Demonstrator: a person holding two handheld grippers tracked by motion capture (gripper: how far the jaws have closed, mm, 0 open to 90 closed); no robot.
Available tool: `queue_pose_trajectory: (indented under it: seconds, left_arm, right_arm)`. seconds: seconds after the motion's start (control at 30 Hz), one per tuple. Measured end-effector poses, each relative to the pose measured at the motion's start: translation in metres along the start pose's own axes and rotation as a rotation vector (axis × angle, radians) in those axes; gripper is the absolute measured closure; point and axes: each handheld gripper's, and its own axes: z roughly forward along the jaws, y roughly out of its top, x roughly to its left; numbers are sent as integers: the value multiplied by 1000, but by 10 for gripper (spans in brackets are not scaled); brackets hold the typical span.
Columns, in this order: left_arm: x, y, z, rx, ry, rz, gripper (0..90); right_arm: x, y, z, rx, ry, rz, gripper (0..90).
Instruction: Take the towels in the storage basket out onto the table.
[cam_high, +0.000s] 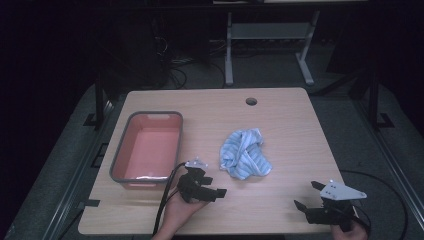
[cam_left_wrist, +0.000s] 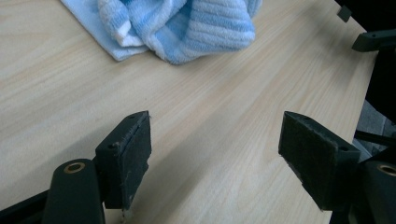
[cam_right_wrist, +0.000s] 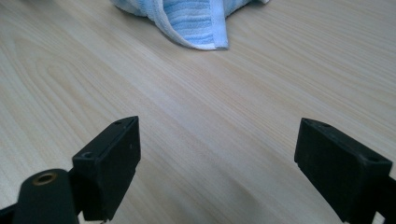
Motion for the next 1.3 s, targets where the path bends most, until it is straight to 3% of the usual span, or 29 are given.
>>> queue_pose_trajectory:
  seconds: [0.57, 0.87, 1.23, 1.3]
  left_arm:
    - [-6, -15, -6, 8, 12, 25, 245]
    - [-5, -26, -7, -1, 2, 6, 245]
    - [-9, -23, -3, 20, 34, 87, 246]
    - [-8, -23, -3, 21, 31, 84, 245]
  right_arm:
    - [1, 1, -2, -7, -4, 1, 139]
    - [2, 0, -3, -10, 0, -1, 139]
    - [4, 0, -2, -19, 29, -3, 139]
    - [4, 0, -2, -19, 30, 2, 138]
